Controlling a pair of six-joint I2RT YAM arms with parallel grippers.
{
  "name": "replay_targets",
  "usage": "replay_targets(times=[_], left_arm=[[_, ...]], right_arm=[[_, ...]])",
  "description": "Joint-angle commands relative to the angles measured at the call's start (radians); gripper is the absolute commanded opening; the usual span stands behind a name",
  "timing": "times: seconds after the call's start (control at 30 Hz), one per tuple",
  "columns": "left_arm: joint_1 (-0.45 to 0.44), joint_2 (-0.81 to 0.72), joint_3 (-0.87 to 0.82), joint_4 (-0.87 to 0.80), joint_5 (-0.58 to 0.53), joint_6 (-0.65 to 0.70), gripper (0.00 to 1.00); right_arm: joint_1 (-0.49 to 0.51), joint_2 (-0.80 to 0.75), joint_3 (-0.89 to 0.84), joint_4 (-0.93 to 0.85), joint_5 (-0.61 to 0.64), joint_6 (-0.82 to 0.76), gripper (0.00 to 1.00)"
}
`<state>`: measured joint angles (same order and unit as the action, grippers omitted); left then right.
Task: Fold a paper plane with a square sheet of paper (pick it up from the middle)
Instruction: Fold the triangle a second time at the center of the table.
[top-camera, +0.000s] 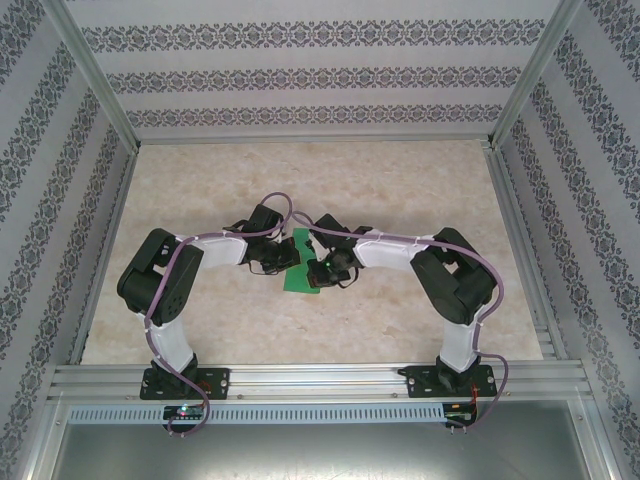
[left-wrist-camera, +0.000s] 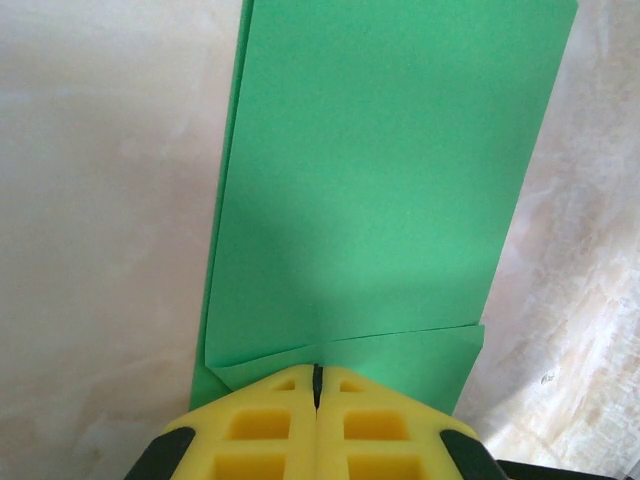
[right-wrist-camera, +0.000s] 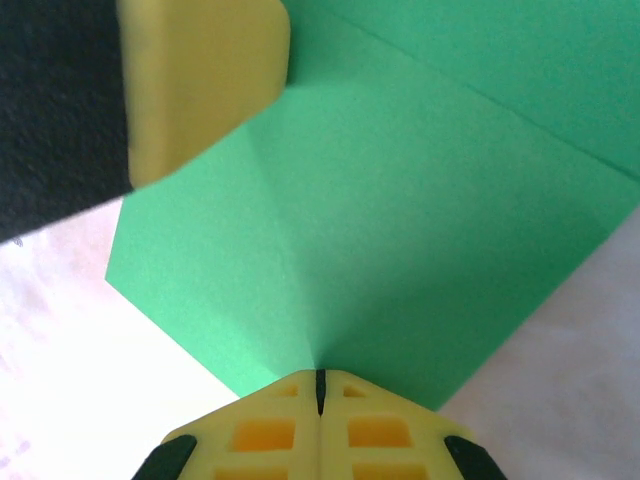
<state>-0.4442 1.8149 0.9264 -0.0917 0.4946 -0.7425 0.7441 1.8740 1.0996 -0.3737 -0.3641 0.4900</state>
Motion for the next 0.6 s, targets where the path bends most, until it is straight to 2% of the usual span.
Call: replay_targets(times=[0.0,0.57], left_arm=[[-0.007,0.075,-0.061,-0.147,-0.112,-0.007,0.0],[-0.007,0.075,-0.059,-0.142,-0.105,-0.005,0.0]], right_arm=[[0.014,-0.011,-0.048,-0.134,-0.015,-0.015,0.0],[0.031,-0.087,-0.138,-0.164,0.026,-0.014,0.0]])
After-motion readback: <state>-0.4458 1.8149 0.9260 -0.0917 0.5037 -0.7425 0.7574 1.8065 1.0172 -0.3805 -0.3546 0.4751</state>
